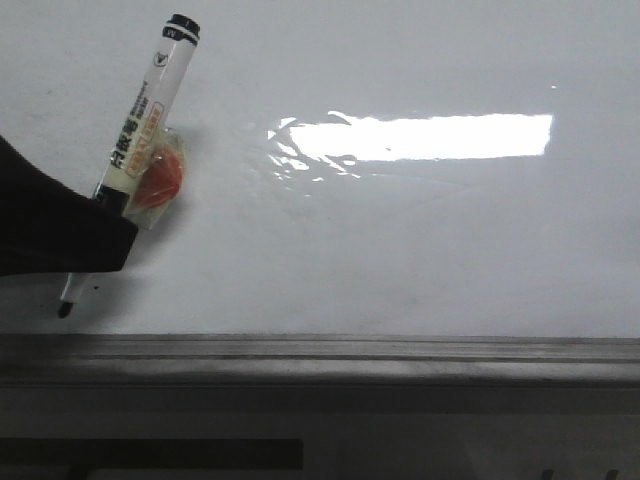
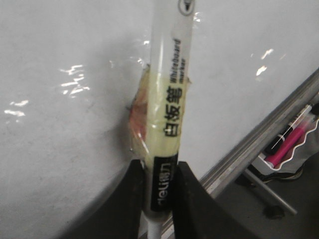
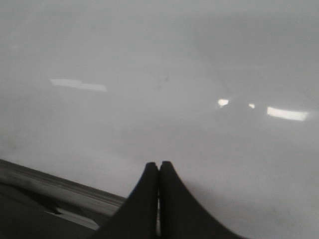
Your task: Write number 6 on whiteboard
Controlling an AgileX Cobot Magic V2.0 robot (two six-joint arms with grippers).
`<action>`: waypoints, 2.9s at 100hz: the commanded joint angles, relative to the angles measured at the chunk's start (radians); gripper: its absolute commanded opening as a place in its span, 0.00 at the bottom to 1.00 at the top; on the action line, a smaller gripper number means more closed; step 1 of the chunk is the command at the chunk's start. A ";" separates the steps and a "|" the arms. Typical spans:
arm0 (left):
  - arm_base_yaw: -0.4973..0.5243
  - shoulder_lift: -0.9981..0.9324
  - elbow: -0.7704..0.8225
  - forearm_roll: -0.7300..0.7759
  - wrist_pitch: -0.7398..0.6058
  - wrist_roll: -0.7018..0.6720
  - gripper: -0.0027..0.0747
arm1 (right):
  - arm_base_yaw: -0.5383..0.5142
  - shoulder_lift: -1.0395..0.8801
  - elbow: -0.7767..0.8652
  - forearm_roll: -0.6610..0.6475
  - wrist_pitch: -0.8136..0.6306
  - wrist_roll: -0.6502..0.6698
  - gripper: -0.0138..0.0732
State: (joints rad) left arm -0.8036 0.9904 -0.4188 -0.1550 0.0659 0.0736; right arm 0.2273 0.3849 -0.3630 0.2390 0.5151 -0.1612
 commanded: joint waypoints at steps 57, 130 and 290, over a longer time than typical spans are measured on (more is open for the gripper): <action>-0.121 -0.017 -0.074 0.436 -0.082 0.001 0.01 | 0.519 0.363 -0.282 0.011 -0.145 -0.053 0.50; -0.138 -0.014 -0.074 0.456 -0.125 0.001 0.01 | 0.670 0.692 -0.509 0.137 -0.181 -0.053 0.51; -0.052 -0.253 -0.074 0.307 -0.056 -0.003 0.56 | 0.519 0.639 -0.522 0.129 -0.205 -0.059 0.09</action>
State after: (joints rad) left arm -0.8991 0.7696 -0.4598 0.1916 0.0587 0.0757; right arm 0.7846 1.0617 -0.8508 0.3684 0.3621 -0.2036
